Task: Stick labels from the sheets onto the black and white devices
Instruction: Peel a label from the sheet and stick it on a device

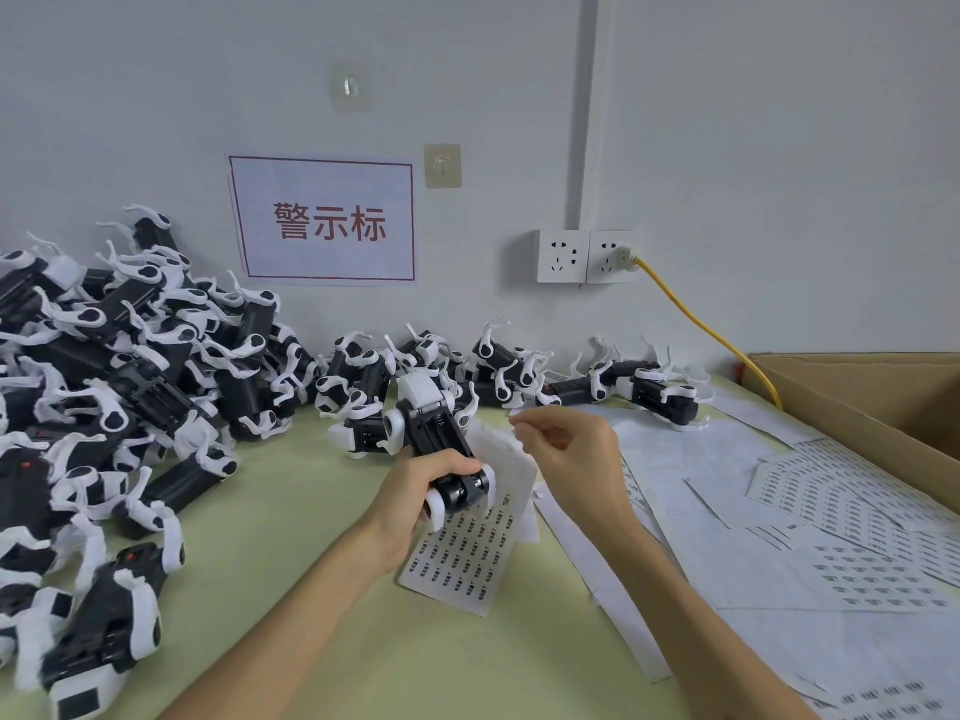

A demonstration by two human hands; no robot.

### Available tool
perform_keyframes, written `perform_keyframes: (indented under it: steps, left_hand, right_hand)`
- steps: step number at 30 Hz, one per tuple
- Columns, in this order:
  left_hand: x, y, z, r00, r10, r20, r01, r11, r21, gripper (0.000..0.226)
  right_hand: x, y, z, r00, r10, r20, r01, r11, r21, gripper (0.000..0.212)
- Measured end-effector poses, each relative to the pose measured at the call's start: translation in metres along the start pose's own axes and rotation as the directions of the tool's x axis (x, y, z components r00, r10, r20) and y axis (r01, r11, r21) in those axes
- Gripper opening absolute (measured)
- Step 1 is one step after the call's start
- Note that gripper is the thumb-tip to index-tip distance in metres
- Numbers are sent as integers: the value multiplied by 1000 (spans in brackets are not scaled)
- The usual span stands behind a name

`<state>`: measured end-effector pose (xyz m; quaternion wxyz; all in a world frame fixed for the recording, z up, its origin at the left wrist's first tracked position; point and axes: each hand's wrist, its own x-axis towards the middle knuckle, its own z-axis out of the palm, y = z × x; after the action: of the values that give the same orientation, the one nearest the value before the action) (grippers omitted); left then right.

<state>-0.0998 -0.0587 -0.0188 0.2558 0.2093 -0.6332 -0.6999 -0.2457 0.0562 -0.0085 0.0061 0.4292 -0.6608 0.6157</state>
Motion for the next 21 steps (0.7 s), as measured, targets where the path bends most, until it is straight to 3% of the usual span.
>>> perform_keyframes:
  steps: [3, 7, 14, 18, 21]
  left_hand:
    - [1, -1, 2, 995, 29, -97, -29, 1000, -4, 61]
    - [2, 2, -1, 975, 111, -193, -113, 994, -3, 33]
    - [-8, 10, 5, 996, 22, -81, -27, 998, -58, 43]
    - [-10, 10, 7, 1000, -13, 4, 14, 990, -143, 18]
    - [-8, 8, 6, 997, 36, 70, -15, 961, -276, 11]
  right_hand:
    - [0, 0, -1, 1000, 16, 8, -16, 999, 43, 29]
    - [1, 1, -1, 999, 16, 29, -18, 997, 70, 43]
    - [-2, 0, 2, 996, -18, 87, 11, 997, 80, 47]
    - [-1, 2, 4, 999, -35, 38, 34, 999, 31, 34]
    - [0, 4, 4, 1000, -25, 8, 25, 1000, -4, 26]
